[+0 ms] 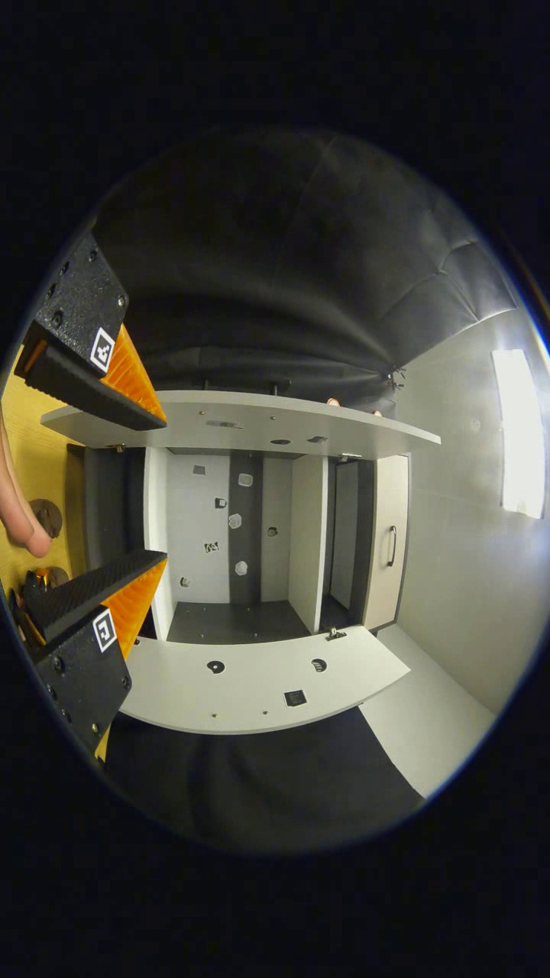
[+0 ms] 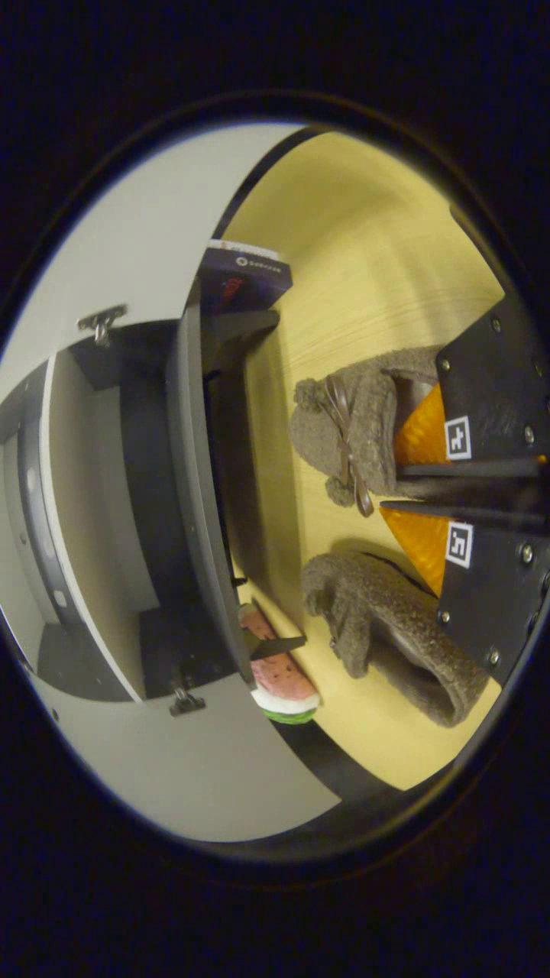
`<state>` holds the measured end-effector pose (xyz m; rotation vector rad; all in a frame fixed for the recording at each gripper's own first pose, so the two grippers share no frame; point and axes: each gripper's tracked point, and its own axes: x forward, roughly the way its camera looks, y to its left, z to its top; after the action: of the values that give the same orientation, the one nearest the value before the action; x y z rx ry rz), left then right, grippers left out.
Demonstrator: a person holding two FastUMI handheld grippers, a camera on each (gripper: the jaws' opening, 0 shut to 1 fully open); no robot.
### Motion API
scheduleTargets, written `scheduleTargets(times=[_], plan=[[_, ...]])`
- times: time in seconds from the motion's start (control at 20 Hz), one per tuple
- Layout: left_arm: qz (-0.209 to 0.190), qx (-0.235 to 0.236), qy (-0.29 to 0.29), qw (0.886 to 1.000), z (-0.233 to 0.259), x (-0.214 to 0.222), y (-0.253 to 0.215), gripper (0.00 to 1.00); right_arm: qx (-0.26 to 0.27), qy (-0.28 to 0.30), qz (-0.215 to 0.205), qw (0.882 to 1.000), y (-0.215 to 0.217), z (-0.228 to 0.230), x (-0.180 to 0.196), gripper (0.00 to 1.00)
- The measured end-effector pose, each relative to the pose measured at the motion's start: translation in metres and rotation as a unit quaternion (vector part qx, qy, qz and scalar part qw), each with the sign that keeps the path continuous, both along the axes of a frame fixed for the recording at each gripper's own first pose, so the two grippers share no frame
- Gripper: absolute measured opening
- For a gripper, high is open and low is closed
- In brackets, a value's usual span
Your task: Grab one shoe with the right hand and put it into the shoe cabinet, grab the other shoe with the left hand and put it into the shoe cabinet; then close the right door with the right hand and the left door with the left hand.
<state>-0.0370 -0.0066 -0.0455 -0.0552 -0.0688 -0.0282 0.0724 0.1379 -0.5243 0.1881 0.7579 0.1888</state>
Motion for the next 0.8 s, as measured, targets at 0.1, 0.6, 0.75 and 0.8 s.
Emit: scheduleTargets(times=[0.1,0.6,0.75,0.8], plan=[[-0.003,-0.002,0.006,1.000,-0.004,0.002,-0.001,0.96,-0.015,-0.011,0.022,1.000,0.002,-0.004,0.000,0.06],[0.005,-0.004,0.012,1.000,-0.011,0.002,0.011,0.96,0.027,-0.095,0.027,0.995,-0.006,0.042,-0.009,0.01],[-0.002,-0.004,0.014,1.000,-0.014,0.002,0.009,0.96,0.049,-0.120,0.018,0.991,-0.009,0.068,-0.013,0.01],[-0.005,-0.003,0.017,1.000,-0.016,0.003,0.007,0.96,0.046,-0.137,0.020,0.989,-0.011,0.081,-0.014,0.01]])
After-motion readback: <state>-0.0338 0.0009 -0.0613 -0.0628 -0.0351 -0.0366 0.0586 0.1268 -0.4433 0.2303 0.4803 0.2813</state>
